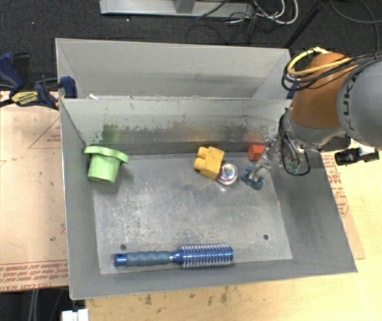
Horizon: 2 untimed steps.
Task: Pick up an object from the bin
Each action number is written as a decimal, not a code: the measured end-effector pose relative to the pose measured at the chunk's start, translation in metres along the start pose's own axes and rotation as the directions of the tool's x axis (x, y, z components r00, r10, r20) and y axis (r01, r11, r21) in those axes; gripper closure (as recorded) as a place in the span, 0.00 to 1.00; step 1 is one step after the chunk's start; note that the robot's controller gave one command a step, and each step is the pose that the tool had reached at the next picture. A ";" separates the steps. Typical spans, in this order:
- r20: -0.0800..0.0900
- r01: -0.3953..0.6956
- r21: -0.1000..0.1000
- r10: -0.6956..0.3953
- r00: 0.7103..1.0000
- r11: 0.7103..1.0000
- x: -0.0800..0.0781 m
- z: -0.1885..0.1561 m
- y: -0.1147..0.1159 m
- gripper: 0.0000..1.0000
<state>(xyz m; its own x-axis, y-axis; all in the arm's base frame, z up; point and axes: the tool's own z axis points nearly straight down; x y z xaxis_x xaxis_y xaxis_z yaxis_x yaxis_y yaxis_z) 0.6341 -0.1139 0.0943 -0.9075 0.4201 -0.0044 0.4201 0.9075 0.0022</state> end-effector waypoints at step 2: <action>-0.003 -0.215 0.001 0.215 0.977 0.977 -0.012 -0.033 -0.021 1.00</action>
Offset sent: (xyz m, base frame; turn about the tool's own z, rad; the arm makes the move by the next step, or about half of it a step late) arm 0.0149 -0.0401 0.0162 0.1089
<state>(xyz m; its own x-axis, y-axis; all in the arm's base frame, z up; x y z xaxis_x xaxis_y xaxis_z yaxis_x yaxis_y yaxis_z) 0.6357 -0.1373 0.1273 -0.7962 0.6051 -0.0010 0.6051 0.7962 0.0023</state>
